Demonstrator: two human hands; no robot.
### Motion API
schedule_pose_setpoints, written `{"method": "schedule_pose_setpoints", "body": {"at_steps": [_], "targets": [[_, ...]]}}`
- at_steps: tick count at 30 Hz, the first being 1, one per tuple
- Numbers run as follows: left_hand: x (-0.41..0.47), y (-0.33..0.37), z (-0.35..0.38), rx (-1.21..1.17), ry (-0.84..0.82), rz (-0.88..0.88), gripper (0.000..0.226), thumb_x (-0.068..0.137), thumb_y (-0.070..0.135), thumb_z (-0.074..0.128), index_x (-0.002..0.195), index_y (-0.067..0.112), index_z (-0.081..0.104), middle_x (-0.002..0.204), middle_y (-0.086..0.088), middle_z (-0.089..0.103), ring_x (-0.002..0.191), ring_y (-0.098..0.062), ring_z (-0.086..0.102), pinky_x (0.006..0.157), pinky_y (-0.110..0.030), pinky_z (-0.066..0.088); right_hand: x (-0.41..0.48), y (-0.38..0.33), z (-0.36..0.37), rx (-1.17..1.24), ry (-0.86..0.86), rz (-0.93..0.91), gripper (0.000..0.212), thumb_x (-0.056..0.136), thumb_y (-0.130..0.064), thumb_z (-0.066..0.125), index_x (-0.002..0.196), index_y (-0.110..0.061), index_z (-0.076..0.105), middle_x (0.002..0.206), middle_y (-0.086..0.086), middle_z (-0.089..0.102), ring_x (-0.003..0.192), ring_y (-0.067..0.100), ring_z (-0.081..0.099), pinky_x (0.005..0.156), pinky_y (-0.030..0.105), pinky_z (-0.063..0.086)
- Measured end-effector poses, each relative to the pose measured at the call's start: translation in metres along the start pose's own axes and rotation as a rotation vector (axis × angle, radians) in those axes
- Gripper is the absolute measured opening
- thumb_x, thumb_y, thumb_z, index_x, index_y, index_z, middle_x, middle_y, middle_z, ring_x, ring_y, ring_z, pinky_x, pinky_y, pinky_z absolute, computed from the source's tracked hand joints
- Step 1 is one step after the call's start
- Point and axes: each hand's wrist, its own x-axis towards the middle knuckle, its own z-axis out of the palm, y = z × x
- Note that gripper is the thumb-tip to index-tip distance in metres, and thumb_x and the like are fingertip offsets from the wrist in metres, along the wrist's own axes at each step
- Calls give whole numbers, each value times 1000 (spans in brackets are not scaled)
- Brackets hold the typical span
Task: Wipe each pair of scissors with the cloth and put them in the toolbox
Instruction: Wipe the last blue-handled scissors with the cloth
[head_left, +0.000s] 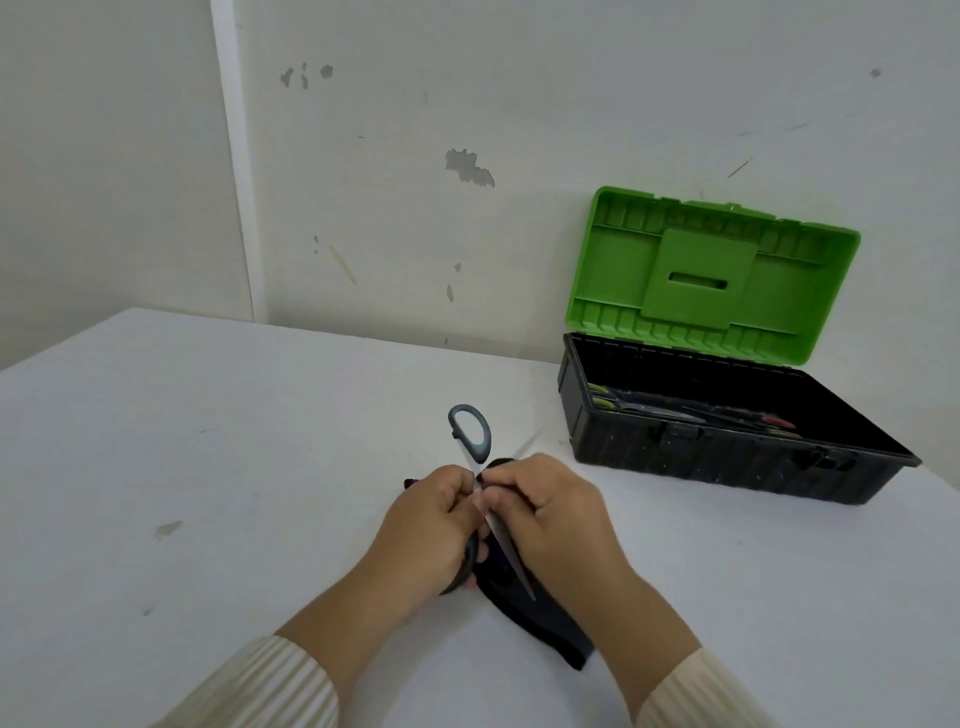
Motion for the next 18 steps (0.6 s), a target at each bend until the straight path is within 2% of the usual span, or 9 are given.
{"method": "schedule_pose_setpoints", "body": {"at_steps": [2, 5, 7, 9, 13, 16, 18], "targets": [[0, 0, 3, 17, 9, 20, 20, 97, 15, 47, 78, 9, 50, 65, -8, 57, 51, -16, 53, 40, -20, 40, 4, 3, 0, 13, 82, 36, 13, 81, -13, 64, 91, -18, 71, 85, -3, 66, 83, -3, 51, 74, 0, 37], [-1, 2, 4, 33, 16, 31, 21, 97, 17, 48, 82, 2, 50, 66, -12, 55, 44, -14, 47, 38, -20, 38, 0, -2, 2, -7, 9, 9, 10, 83, -15, 61, 84, -18, 70, 80, 1, 65, 82, 7, 53, 71, 7, 39], [-1, 2, 4, 34, 20, 37, 21, 97, 16, 47, 84, 0, 49, 66, -13, 55, 39, -11, 44, 38, -20, 38, 2, -3, 1, -3, 19, 30, 12, 84, -13, 60, 84, -17, 70, 80, 0, 64, 80, 6, 52, 71, 5, 38], [-2, 2, 4, 41, 14, 41, 21, 97, 14, 47, 78, 5, 47, 66, -11, 54, 38, -10, 44, 38, -20, 37, 5, -1, -3, -3, 98, 76, 12, 84, -10, 61, 87, -14, 72, 83, 2, 66, 77, 6, 55, 71, 1, 37], [-1, 2, 4, 1, 8, 24, 22, 97, 14, 48, 75, 8, 47, 62, -11, 51, 35, -12, 41, 36, -19, 32, 0, -7, -1, 7, -56, 72, 12, 85, -12, 59, 82, -12, 70, 81, 6, 66, 78, 14, 58, 69, 14, 43], [-1, 1, 4, 28, 5, 25, 26, 96, 13, 46, 71, 12, 44, 63, -10, 52, 42, -17, 42, 37, -20, 33, 2, -2, -3, 47, 85, 140, 13, 84, -11, 61, 87, -17, 72, 84, -1, 66, 79, 9, 58, 71, 3, 39], [-1, 0, 3, 35, 3, 27, 25, 96, 13, 47, 71, 12, 44, 63, -10, 51, 41, -16, 42, 36, -20, 31, 1, -5, -3, 24, 24, 128, 12, 85, -11, 59, 84, -14, 71, 83, 4, 66, 78, 13, 58, 70, 9, 42]]}}
